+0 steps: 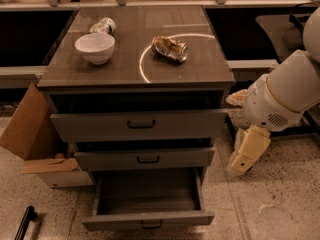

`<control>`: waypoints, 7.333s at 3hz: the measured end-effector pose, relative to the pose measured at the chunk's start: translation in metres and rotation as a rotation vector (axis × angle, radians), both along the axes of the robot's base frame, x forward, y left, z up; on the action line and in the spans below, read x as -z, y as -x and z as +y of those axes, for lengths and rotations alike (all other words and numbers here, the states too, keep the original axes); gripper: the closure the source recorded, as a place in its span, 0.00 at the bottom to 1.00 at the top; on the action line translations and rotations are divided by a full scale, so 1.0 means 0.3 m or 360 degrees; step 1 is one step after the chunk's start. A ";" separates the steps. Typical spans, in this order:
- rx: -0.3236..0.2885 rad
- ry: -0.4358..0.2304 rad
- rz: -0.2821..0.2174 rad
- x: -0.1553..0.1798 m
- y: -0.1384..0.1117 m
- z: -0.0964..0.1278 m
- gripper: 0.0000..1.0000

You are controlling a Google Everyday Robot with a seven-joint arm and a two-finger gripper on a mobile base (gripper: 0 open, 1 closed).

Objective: Close bottom drawer

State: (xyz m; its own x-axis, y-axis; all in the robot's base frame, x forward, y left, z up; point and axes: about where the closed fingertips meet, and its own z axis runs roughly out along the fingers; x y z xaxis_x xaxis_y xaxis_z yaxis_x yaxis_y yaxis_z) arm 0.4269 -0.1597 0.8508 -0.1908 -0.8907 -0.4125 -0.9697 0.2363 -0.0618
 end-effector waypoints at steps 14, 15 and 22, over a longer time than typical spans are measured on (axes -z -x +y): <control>-0.0245 -0.0327 0.0559 1.799 0.205 0.362 0.42; -0.0247 -0.0332 0.0567 1.803 0.215 0.366 0.65; -0.0146 -0.0042 0.0393 2.243 0.047 0.141 1.00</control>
Offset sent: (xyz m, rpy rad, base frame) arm 0.0032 0.0009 -0.0253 0.0426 0.0239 0.0092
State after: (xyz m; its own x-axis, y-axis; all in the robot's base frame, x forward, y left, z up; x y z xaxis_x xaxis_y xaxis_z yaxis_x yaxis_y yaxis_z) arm 0.4126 -0.1174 0.1778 -0.2072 -0.8985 -0.3870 -0.9722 0.1448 0.1842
